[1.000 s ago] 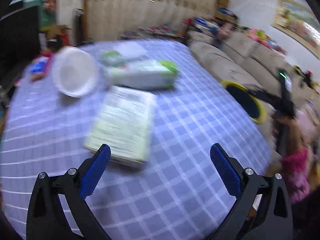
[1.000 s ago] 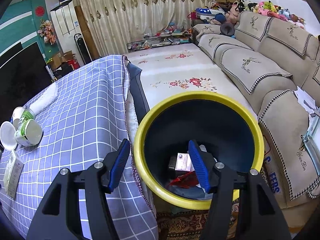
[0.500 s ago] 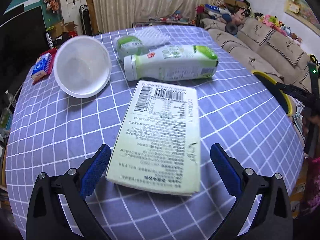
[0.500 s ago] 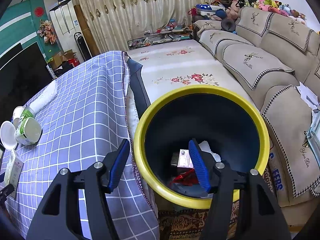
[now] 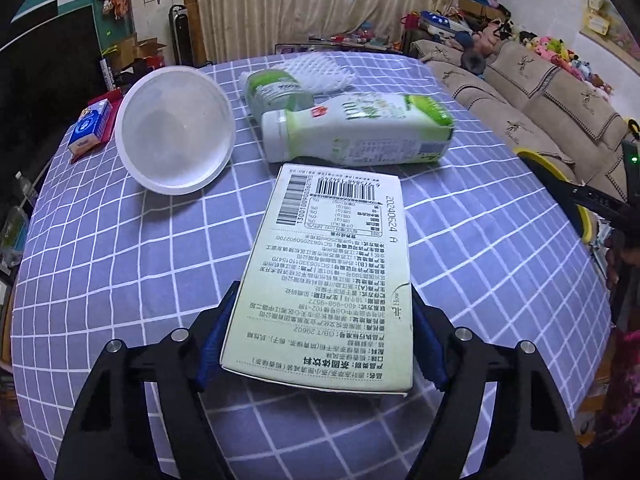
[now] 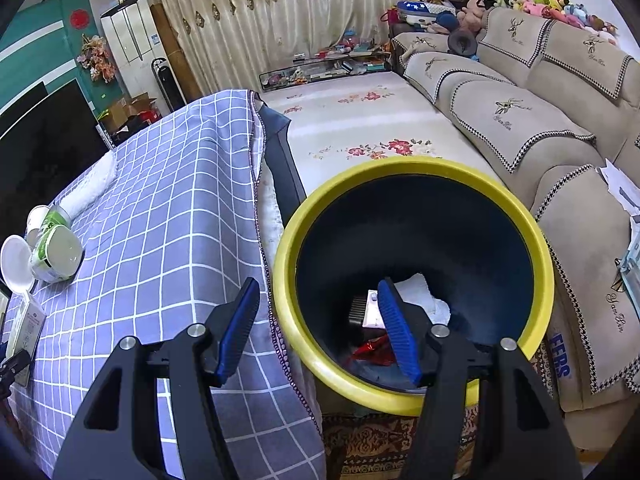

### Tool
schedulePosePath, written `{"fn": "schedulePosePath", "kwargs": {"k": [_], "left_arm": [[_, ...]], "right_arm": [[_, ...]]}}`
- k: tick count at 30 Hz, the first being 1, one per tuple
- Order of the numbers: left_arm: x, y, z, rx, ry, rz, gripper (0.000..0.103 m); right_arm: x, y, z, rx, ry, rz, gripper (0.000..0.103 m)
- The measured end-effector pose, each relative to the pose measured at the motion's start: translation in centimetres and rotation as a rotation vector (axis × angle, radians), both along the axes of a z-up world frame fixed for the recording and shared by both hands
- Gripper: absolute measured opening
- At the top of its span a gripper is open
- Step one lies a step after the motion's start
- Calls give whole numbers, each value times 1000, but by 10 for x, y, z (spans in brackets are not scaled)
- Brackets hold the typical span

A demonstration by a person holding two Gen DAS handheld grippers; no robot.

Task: Collect trash
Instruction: 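Grasp the cream printed paper box with the left tool, then carry the paper box over the bin and open the left tool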

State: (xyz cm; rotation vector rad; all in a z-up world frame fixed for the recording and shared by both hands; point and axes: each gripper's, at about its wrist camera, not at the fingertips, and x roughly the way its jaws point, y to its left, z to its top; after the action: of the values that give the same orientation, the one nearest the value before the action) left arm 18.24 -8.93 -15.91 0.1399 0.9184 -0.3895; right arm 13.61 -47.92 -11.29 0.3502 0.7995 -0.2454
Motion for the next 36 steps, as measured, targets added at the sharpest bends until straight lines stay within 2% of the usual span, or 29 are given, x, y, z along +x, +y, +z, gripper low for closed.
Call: {"fn": "schedulePosePath", "kwargs": {"k": [6, 17, 22, 29, 36], "left_arm": [[-18, -18, 23, -25, -36, -61, 72], [-23, -101, 57, -61, -85, -250, 72], [-22, -162, 70, -47, -103, -388, 72], [-22, -267, 69, -34, -114, -572, 72], [-11, -368, 44, 12, -62, -694, 72]], "right_arm": [[-10, -7, 7, -3, -21, -17, 59], [-44, -38, 20, 8, -75, -87, 59], [-68, -60, 30, 6, -118, -152, 59], [-106, -97, 39, -11, -140, -255, 59], [-129, -123, 36, -11, -130, -324, 60]]}}
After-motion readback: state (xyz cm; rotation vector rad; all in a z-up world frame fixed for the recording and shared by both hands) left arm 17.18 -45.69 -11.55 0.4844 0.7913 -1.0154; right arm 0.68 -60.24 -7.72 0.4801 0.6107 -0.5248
